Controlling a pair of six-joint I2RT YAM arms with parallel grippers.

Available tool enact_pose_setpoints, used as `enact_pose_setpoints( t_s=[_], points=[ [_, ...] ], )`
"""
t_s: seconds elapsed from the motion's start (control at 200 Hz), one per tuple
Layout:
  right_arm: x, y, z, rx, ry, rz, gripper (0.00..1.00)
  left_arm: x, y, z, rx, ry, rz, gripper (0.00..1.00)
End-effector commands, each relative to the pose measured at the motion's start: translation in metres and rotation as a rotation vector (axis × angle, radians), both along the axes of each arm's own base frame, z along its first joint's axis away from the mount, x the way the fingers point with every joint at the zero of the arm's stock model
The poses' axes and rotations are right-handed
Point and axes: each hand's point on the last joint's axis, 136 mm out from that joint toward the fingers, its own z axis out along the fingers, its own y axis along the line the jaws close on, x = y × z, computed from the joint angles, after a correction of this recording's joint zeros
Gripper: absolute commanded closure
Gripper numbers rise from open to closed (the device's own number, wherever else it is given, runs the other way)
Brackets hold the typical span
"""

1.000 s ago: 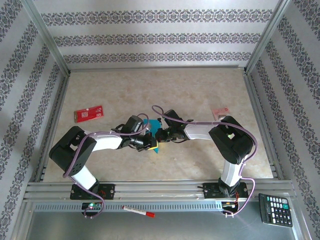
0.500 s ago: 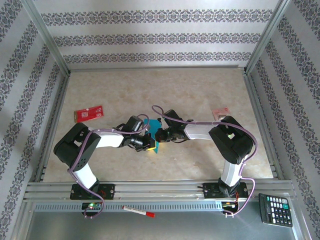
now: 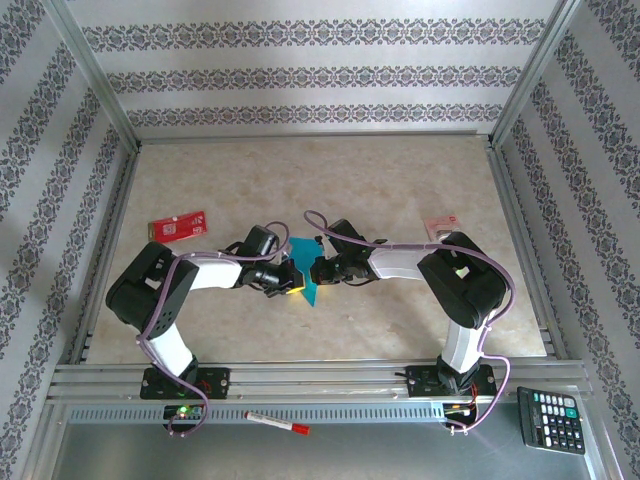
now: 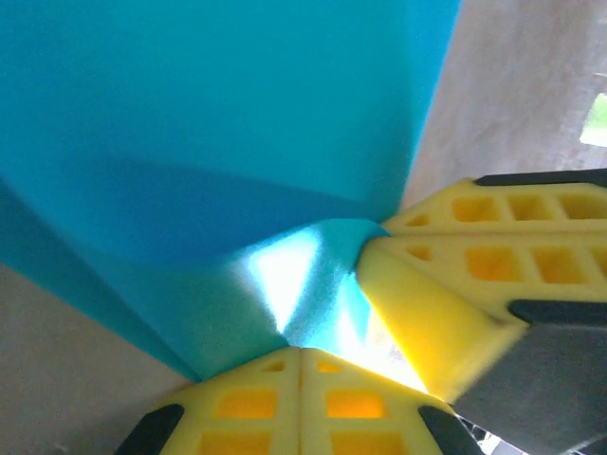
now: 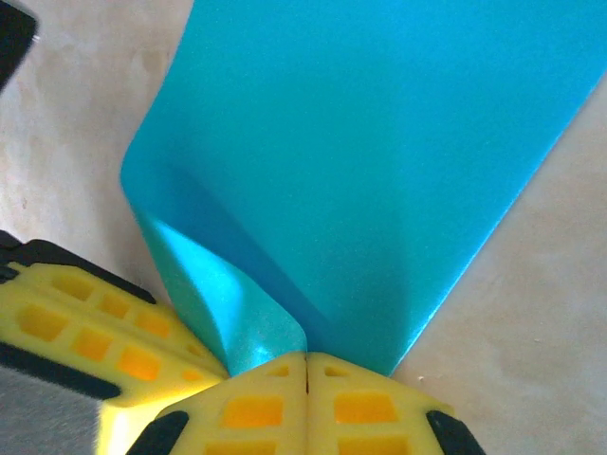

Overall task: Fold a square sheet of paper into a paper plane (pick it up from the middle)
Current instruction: Third fold the triangle at the center of the table.

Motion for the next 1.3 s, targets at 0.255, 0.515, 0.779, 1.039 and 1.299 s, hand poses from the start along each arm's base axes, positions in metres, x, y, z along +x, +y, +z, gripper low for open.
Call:
enact_pose_setpoints(
  t_s=[0.255, 0.515, 0.779, 1.039, 1.299],
  points=[
    [-0.019, -0.029, -0.032, -0.117, 0.089, -0.013, 1.0, 0.01, 0.005, 0.027, 0.013, -0.081, -0.011, 0.92],
    [-0.019, -0.028, -0.032, -0.112, 0.09, -0.011, 1.0, 0.027, 0.013, 0.013, 0.025, -0.061, 0.021, 0.91],
    [-0.016, -0.03, -0.027, -0.109, 0.079, -0.017, 1.0, 0.025, 0.03, -0.011, 0.068, -0.02, 0.051, 0.91],
    [-0.016, -0.03, -0.029, -0.112, 0.083, -0.014, 1.0, 0.03, 0.022, 0.024, -0.015, -0.083, 0.055, 0.88],
    [-0.015, -0.028, -0.028, -0.108, 0.083, -0.012, 1.0, 0.037, 0.022, 0.024, 0.002, -0.094, 0.044, 0.86]
  ],
)
